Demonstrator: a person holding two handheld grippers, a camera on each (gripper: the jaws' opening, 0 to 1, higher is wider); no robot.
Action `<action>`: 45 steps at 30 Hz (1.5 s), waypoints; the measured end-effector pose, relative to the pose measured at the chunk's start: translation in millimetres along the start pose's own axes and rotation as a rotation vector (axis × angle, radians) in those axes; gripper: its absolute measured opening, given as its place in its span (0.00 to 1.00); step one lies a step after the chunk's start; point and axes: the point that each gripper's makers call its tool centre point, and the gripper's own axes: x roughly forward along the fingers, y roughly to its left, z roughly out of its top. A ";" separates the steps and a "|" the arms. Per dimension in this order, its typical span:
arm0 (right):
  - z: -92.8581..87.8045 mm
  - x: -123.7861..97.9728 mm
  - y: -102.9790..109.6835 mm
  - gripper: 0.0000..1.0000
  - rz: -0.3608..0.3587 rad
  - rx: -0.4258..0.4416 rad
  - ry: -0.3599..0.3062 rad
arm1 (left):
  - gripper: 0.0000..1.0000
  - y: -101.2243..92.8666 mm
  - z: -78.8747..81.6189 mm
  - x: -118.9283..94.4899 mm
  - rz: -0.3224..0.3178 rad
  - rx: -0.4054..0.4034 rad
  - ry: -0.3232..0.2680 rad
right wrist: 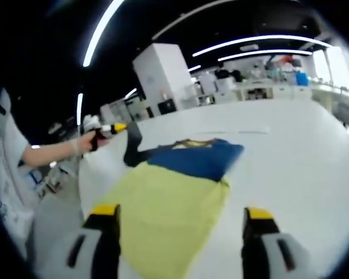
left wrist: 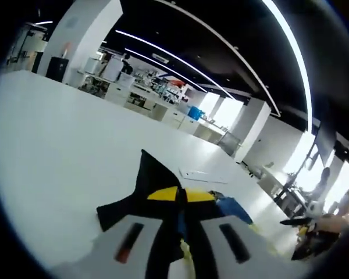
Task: Fold the garment on the visible template until the final outline fits inside the template.
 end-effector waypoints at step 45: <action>-24.4 -22.5 -23.5 0.85 -0.071 0.141 -0.063 | 0.00 -240.3 -130.8 168.5 -0.463 -0.063 0.236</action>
